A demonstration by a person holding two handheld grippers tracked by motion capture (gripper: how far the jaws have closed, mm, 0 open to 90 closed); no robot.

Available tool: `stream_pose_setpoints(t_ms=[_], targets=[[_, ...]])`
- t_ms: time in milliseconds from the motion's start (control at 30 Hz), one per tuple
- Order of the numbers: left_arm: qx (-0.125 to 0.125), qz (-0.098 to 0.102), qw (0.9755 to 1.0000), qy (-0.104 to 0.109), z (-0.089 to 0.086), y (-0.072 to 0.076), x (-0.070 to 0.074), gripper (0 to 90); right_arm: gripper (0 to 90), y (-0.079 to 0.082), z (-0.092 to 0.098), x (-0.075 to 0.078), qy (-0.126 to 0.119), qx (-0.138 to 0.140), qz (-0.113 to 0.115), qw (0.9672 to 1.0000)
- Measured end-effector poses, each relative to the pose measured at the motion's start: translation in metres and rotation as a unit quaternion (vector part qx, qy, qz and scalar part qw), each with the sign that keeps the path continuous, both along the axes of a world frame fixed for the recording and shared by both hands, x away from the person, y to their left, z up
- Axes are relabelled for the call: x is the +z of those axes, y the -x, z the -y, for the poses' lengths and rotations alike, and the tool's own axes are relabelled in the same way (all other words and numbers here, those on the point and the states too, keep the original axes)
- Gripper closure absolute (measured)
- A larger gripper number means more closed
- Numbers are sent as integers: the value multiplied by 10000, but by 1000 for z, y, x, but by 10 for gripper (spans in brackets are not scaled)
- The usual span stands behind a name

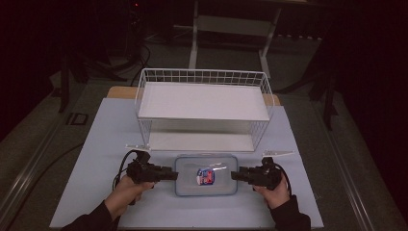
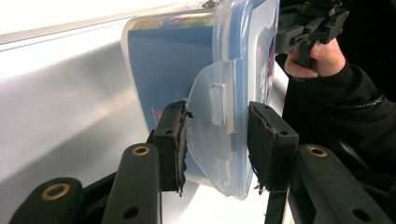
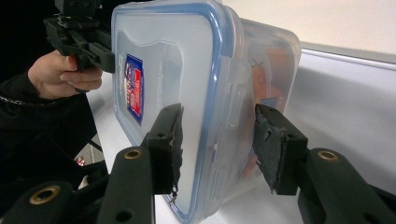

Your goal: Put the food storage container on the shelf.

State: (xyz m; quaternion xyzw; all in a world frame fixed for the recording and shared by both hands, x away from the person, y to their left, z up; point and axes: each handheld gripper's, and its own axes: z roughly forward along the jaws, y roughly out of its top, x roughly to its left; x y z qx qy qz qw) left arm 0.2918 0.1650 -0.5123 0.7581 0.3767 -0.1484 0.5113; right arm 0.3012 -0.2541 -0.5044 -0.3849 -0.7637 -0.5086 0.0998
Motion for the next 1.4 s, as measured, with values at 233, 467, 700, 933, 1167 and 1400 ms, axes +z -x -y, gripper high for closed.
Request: stream_pose_setpoints(t_ms=[233, 467, 700, 933, 1167, 1400], targets=[[31, 43, 10000, -63, 1, 2, 2, 593, 551, 3, 2, 1, 5, 52, -11, 10000], [181, 45, 9997, -131, 4, 6, 4, 589, 551, 5, 1, 1, 17, -46, -3, 10000], [275, 157, 9994, -123, 5, 3, 11, 585, 549, 1, 0, 12, 28, -150, 115, 9998], [437, 293, 9986, -87, 5, -4, 20, 582, 548, -7, -1, 21, 14, -232, 219, 9995], [547, 397, 9977, -94, 8, -10, 25, 578, 544, -13, -2, 26, 31, -328, 341, 9989], [701, 455, 9965, -93, 9, -20, 29, 574, 541, -24, -2, 32, -10, -429, 393, 9983]])
